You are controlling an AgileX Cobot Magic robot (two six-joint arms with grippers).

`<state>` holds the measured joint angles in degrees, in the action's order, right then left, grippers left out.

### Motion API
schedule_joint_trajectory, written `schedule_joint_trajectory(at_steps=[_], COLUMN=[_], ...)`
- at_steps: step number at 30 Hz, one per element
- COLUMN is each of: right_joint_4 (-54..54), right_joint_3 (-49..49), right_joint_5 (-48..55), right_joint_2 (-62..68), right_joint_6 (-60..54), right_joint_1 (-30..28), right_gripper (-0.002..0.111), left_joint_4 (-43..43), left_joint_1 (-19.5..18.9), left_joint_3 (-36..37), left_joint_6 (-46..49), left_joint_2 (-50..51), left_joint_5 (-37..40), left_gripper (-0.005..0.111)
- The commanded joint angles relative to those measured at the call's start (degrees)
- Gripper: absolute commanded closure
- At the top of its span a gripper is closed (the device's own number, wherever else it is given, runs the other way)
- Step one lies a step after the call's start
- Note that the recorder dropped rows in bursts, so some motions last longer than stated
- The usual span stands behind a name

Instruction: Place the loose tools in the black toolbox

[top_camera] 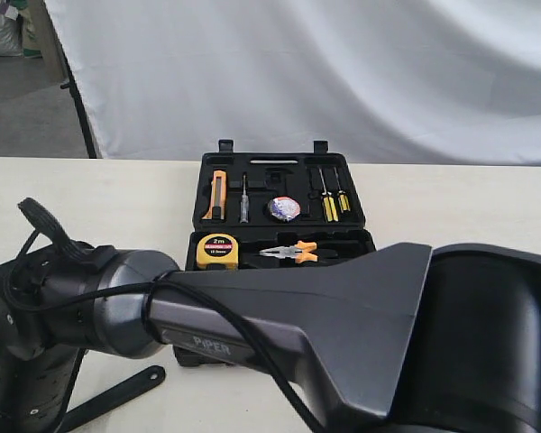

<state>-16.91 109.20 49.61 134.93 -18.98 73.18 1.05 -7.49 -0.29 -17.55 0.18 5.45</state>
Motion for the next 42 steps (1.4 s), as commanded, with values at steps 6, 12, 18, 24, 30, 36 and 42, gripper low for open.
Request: schedule_joint_trajectory(at_steps=[6, 12, 18, 24, 30, 36, 42], right_joint_4=[3.87, 7.46, 6.96, 6.59, 6.63, 6.53, 7.05], right_joint_3=[0.06, 0.06, 0.06, 0.06, 0.06, 0.06, -0.04], right_joint_5=[-8.25, -10.54, -10.42, -8.07, -5.46, -2.11, 3.04], right_joint_2=[-0.61, -0.49, 2.19, 5.19, 4.58, 3.52, 2.14], right_joint_6=[8.85, 7.34, 3.21, -3.48, -1.14, 6.21, 6.33], right_joint_1=[0.81, 1.86, 1.86, 2.61, 2.90, 2.90, 2.90], right_gripper=[0.088, 0.040, 0.036, 0.046, 0.105, 0.108, 0.108], left_joint_4=[0.25, 0.25, 0.25, 0.25, 0.25, 0.25, 0.25], left_joint_1=[-1.45, -1.45, -1.45, -1.45, -1.45, -1.45, -1.45], left_joint_3=[-0.15, -0.15, -0.15, -0.15, -0.15, -0.15, -0.15], left_joint_6=[-0.27, -0.27, -0.27, -0.27, -0.27, -0.27, -0.27], left_joint_2=[-0.18, -0.18, -0.18, -0.18, -0.18, -0.18, -0.18], left_joint_5=[-0.41, -0.41, -0.41, -0.41, -0.41, -0.41, -0.41], left_gripper=[0.106, 0.106, 0.106, 0.106, 0.106, 0.106, 0.106])
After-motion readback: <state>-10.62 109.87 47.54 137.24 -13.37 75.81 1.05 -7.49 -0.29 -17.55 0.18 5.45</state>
